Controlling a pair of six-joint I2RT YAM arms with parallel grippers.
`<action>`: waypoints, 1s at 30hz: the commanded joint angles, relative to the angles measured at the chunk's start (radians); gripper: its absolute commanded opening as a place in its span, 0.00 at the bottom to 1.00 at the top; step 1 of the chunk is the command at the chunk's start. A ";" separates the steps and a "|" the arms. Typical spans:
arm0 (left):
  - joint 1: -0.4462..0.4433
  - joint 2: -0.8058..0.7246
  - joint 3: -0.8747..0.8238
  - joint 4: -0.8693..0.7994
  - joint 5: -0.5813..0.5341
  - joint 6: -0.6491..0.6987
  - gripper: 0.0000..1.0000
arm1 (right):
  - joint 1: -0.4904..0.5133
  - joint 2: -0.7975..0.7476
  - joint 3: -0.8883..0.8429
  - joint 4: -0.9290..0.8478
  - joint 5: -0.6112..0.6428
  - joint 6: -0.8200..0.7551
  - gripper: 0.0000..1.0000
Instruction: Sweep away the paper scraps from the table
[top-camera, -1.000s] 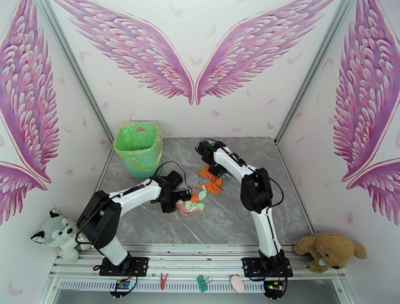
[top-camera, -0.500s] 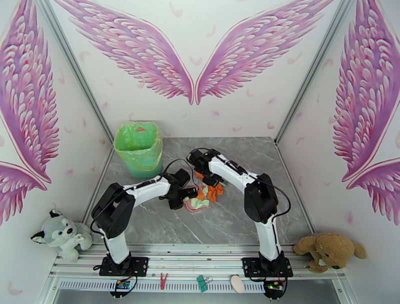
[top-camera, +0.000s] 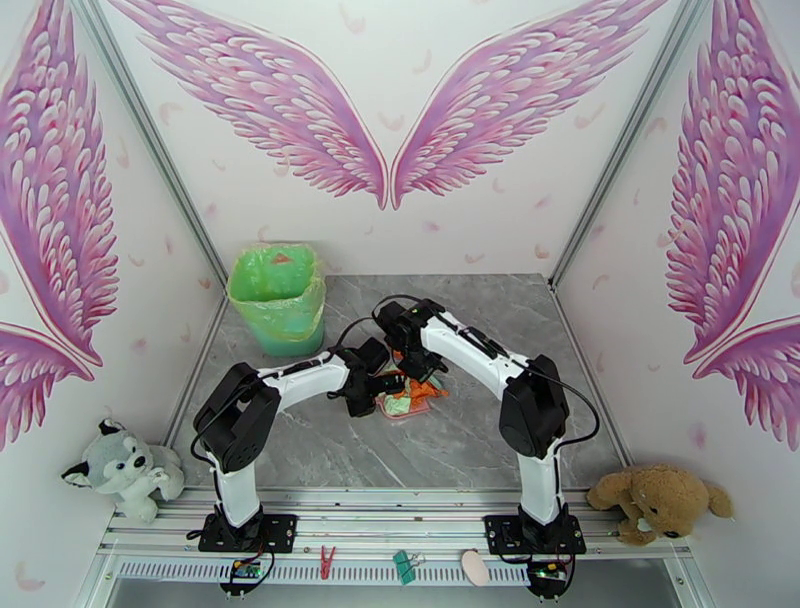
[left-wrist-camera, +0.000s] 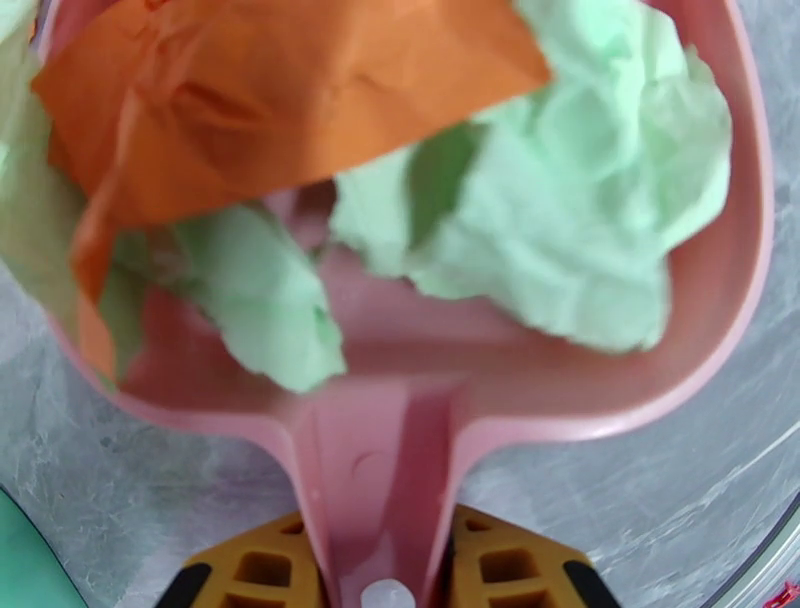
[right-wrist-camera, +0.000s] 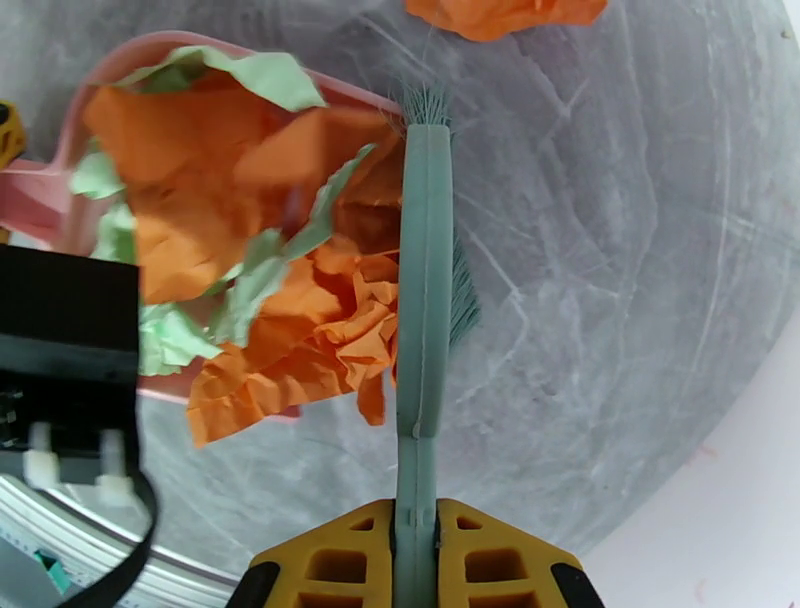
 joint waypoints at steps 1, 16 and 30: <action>-0.011 0.036 0.001 0.038 0.047 -0.013 0.00 | 0.017 -0.039 -0.020 0.004 -0.134 0.056 0.00; -0.005 -0.037 -0.056 0.156 0.119 -0.066 0.00 | 0.004 -0.107 0.069 -0.070 -0.111 0.114 0.00; 0.014 -0.083 -0.054 0.146 0.115 -0.074 0.00 | -0.074 -0.204 0.205 -0.192 0.053 0.116 0.00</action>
